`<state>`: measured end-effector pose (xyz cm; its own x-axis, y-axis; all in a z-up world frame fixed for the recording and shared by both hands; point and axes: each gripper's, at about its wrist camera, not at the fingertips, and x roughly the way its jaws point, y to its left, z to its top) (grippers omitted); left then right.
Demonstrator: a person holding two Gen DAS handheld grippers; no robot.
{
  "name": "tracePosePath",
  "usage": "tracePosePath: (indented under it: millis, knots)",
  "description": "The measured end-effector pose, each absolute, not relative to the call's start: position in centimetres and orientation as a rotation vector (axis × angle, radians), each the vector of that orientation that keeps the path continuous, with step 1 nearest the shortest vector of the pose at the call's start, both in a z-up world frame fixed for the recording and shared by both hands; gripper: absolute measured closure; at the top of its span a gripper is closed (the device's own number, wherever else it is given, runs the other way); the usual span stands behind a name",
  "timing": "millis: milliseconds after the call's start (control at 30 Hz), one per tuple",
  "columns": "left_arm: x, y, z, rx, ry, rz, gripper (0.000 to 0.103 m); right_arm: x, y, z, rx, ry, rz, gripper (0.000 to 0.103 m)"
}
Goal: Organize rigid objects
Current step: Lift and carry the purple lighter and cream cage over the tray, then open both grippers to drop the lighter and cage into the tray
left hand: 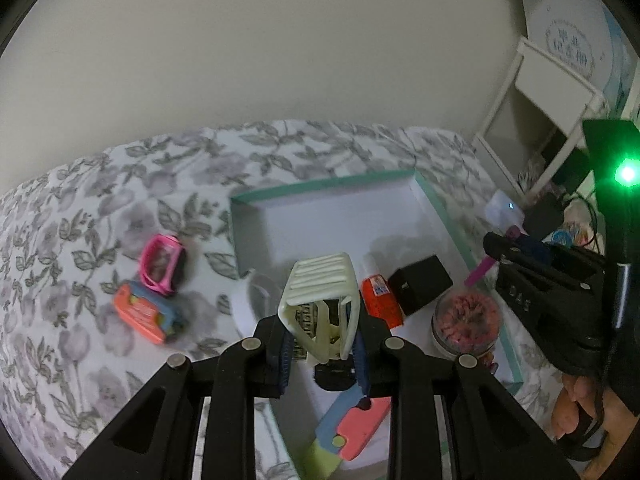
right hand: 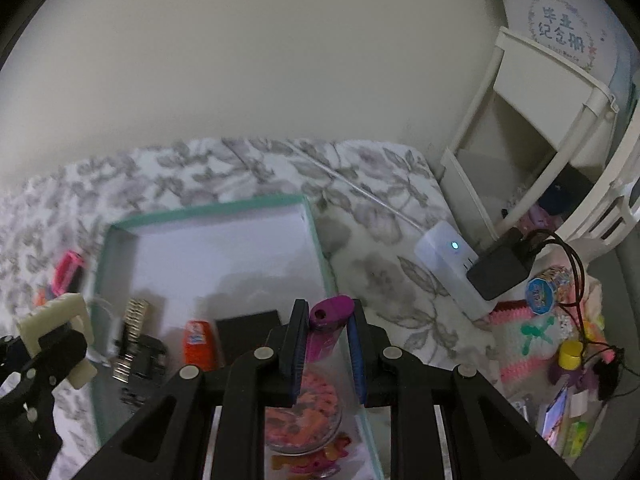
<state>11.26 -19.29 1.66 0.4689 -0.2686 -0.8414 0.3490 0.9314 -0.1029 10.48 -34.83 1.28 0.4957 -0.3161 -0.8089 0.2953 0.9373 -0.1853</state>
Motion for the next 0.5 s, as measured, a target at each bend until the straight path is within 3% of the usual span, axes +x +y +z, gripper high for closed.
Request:
tracePosePath:
  millis: [500]
  knots:
    - [11.3, -20.8, -2.0, 0.096, 1.067, -0.414, 0.076, 11.4, -35.4, -1.5, 0.112, 0.951, -0.318, 0.081]
